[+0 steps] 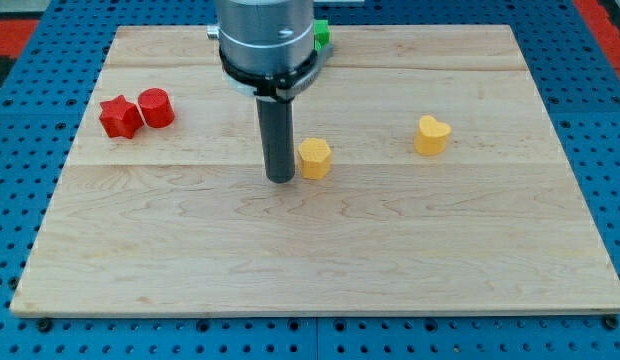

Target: Group up the red blocks with the yellow blocks

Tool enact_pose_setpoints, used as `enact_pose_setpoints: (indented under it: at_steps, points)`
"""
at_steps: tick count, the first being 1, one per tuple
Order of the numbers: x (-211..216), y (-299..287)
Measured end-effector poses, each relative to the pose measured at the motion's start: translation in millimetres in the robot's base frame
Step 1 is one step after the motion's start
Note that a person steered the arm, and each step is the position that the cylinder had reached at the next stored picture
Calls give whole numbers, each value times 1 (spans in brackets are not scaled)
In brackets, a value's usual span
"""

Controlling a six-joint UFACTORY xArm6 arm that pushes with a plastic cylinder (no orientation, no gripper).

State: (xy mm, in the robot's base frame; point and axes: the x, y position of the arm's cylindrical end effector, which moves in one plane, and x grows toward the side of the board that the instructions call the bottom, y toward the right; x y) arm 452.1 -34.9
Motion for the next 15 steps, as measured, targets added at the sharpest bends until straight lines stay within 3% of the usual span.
enact_pose_setpoints:
  at_steps: [2, 4, 5, 6, 7, 8, 10, 11, 13, 15]
  points:
    - [-41, 116]
    - [-39, 134]
    - [7, 34]
    - [13, -118]
    - [-27, -240]
    - [-64, -262]
    - [-106, -115]
    - [-127, -181]
    - [-151, -78]
    - [-175, -85]
